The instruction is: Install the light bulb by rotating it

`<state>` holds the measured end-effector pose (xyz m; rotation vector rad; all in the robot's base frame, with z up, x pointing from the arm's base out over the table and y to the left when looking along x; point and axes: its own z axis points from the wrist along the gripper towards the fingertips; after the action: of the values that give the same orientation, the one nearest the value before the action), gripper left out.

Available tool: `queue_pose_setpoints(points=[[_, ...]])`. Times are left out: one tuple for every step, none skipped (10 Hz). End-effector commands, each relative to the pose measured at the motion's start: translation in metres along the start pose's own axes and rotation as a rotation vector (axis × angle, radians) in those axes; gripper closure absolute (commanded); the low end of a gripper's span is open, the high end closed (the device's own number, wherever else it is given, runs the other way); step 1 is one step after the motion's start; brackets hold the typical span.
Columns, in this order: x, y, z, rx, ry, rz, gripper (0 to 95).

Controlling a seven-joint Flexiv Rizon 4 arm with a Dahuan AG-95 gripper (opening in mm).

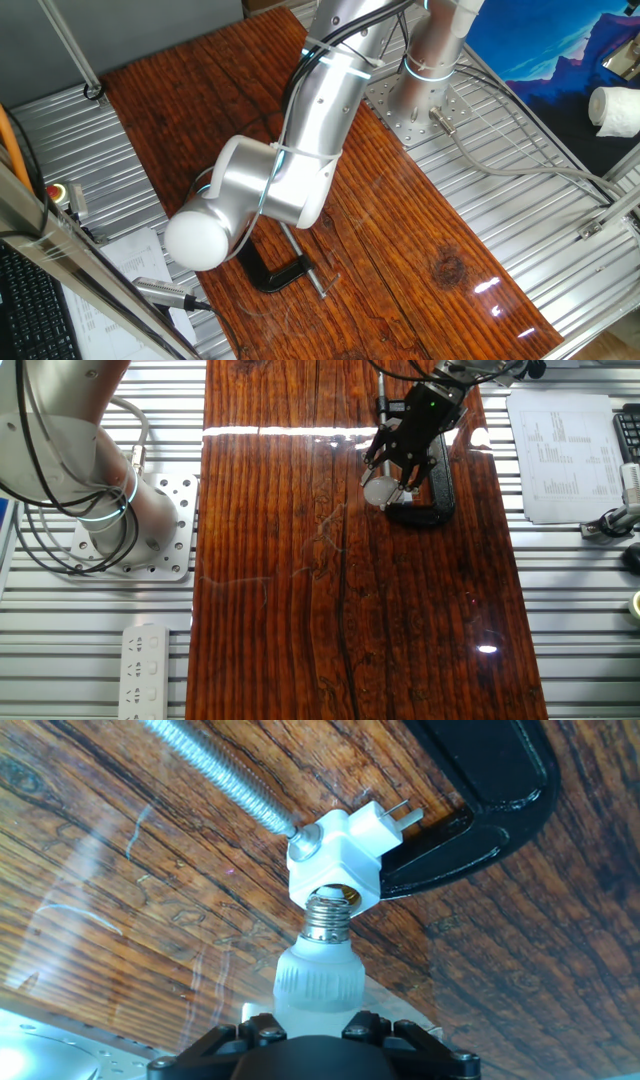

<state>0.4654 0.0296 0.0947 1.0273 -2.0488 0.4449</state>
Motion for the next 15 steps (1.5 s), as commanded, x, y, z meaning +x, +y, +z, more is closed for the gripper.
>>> queue_pose_setpoints(points=[[0.0, 0.001, 0.001, 0.002, -0.006, -0.006, 57.0], [0.0, 0.001, 0.0, 0.003, -0.008, -0.01, 57.0], [0.0, 0.0, -0.001, 0.006, -0.009, -0.01, 57.0], [0.001, 0.0, -0.001, 0.007, -0.006, -0.009, 57.0], [0.002, 0.0, 0.0, 0.007, -0.006, -0.012, 57.0], [0.005, -0.001, 0.001, 0.007, -0.004, -0.018, 57.0], [0.008, -0.002, 0.002, 0.007, 0.0, -0.027, 57.0], [0.011, -0.003, 0.003, 0.007, 0.003, -0.035, 57.0], [0.012, -0.003, 0.004, 0.008, 0.005, -0.033, 57.0], [0.012, -0.003, 0.004, 0.014, 0.019, -0.03, 57.0], [0.012, -0.003, 0.004, 0.02, 0.033, -0.033, 76.0], [0.012, -0.003, 0.004, 0.021, 0.034, -0.032, 76.0], [0.012, -0.003, 0.004, 0.021, 0.028, -0.032, 76.0], [0.012, -0.003, 0.004, 0.022, 0.027, -0.031, 76.0], [0.012, -0.003, 0.004, 0.023, 0.03, -0.03, 76.0]])
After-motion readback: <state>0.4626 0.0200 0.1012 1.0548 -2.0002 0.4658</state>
